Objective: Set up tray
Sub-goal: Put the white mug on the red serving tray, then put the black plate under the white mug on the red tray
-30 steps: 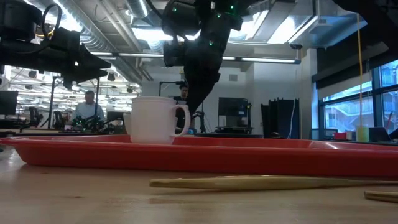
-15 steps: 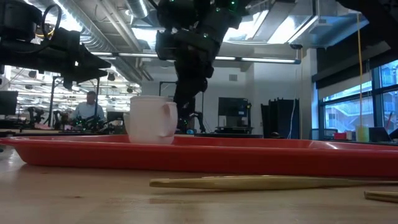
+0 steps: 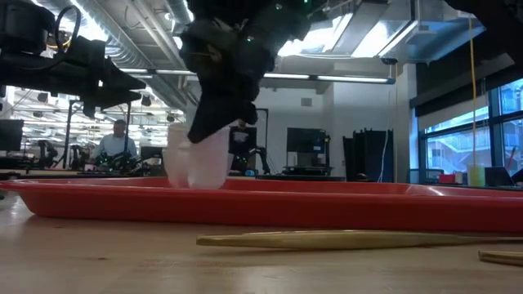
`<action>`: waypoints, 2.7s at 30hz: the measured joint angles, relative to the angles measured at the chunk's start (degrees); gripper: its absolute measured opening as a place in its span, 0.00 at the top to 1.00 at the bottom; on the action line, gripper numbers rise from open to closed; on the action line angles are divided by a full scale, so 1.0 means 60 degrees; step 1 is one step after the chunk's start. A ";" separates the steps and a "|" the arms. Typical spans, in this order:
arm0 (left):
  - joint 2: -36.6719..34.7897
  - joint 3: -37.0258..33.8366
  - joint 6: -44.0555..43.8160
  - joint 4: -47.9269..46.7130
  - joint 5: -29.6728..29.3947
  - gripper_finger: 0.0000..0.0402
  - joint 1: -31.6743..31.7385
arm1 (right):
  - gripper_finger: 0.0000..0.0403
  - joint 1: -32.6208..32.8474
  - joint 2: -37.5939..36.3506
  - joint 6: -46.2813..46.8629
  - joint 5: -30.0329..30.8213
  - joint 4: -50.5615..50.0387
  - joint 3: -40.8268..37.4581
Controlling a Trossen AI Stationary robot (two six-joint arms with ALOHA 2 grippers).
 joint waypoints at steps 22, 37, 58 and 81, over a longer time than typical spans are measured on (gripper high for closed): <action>-0.0001 0.0001 0.0068 0.0065 0.0073 0.54 0.0003 | 1.00 -0.0539 -0.0563 -0.0891 0.1318 -0.1144 0.1458; -0.0004 -0.0002 0.0328 0.0007 0.0073 0.54 0.0000 | 1.00 -0.0043 -0.0134 -0.0277 0.0709 -0.0923 -0.0122; -0.0002 -0.0002 -0.0032 -0.0006 0.0117 0.54 0.0002 | 1.00 -0.0433 0.0503 0.0735 0.1232 0.2455 -0.0656; -0.0002 0.0002 -0.0251 0.0000 0.0138 0.54 0.0004 | 1.00 -0.0695 0.0486 0.0940 0.1295 0.4662 0.0169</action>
